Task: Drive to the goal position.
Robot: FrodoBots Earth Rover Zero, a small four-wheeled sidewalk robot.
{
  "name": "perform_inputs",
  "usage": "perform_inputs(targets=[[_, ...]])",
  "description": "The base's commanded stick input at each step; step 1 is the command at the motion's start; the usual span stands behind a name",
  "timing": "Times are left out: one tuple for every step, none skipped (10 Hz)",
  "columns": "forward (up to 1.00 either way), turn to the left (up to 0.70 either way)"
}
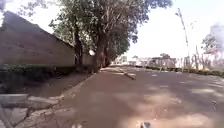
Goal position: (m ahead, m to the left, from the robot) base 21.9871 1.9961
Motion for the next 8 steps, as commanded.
perform_inputs(targets=[[0.70,0.00],[0.70,0.00],[0.70,0.00],[0.70,-0.23],[0.70,-0.35],[0.70,-0.35],[0.70,-0.16],[0.70,-0.03]])
